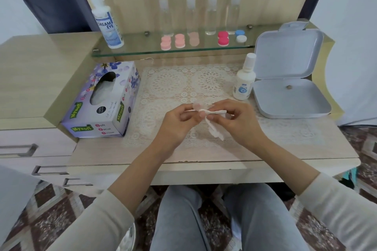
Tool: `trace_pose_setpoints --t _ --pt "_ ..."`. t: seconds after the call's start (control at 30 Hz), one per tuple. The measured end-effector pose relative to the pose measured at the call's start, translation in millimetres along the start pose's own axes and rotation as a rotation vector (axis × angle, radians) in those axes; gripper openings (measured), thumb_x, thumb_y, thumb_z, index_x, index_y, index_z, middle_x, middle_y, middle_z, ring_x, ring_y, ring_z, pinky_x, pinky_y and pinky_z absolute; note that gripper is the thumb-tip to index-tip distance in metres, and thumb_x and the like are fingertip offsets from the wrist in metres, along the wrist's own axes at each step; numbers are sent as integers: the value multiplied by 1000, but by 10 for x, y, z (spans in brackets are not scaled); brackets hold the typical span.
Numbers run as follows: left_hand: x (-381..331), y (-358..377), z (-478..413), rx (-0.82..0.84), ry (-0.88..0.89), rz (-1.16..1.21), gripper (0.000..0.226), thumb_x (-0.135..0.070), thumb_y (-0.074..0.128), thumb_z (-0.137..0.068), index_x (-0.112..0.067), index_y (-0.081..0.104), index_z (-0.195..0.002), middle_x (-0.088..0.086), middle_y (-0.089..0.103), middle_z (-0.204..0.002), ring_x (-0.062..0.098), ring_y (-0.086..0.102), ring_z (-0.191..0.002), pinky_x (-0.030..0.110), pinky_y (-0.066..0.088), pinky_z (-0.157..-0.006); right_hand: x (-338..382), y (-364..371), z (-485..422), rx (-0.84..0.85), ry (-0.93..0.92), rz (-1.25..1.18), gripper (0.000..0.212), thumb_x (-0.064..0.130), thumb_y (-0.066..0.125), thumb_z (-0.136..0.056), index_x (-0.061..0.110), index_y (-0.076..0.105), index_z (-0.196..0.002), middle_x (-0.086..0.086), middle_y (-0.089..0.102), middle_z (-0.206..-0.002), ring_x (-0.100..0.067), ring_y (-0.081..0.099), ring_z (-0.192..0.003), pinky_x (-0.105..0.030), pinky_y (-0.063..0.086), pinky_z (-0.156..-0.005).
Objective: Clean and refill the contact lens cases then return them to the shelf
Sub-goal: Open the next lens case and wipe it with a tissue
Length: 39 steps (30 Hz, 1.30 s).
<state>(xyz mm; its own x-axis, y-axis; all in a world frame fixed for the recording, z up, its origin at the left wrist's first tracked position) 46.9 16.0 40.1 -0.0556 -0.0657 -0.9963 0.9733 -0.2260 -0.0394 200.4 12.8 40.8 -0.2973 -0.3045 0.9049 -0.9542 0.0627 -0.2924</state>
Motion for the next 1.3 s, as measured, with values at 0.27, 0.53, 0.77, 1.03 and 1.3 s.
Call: trace_pose_setpoints --t 0.27,0.53,0.77,1.03,1.3 --pt "50 -16 2 -254 -13 71 18 -16 75 -69 -15 62 -81 0 68 -68 6 65 -69 15 49 -71 9 10 6 -22 111 -45 15 14 72 -77 28 70 -81 4 69 -86 -17 65 -77 -30 54 -73" --pt "-5 -66 31 -113 43 -15 13 -8 60 -85 -11 56 -73 3 58 -73 10 55 -70 23 50 -67 -8 -111 -5 -64 188 -135 27 -9 60 -82 18 63 -82 -6 55 -65 -22 66 -65 -29 57 -68" --pt "-28 -78 36 -84 57 -29 9 -1 67 -76 -10 69 -79 -12 68 -72 -2 62 -69 10 47 -63 -1 -92 6 -14 214 -98 20 -4 63 -81 16 59 -79 -3 58 -75 -13 65 -58 -21 55 -60" --pt "-26 -115 -13 -163 14 -229 29 -10 80 -64 -25 65 -84 -1 55 -64 10 52 -60 16 46 -61 -34 -46 66 53 236 -198 20 -3 60 -84 16 67 -83 -12 65 -77 -19 65 -62 -29 57 -68" --pt "-17 -14 21 -19 -29 -207 16 -8 73 -74 -23 70 -80 -7 69 -82 0 64 -71 13 50 -70 18 -51 114 52 244 -261 21 -7 58 -83 13 67 -84 -13 66 -79 -13 66 -63 -23 56 -65"
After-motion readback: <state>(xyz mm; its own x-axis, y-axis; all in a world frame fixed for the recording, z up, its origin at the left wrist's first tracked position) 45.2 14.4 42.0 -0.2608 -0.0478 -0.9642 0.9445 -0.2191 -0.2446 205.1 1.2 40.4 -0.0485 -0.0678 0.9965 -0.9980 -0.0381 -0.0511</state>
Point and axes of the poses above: each hand's wrist, its own z-axis away from the middle knuckle, its own y-axis out of the palm, x = y × z, the point moved 3 cm from there along -z, towards the middle knuckle
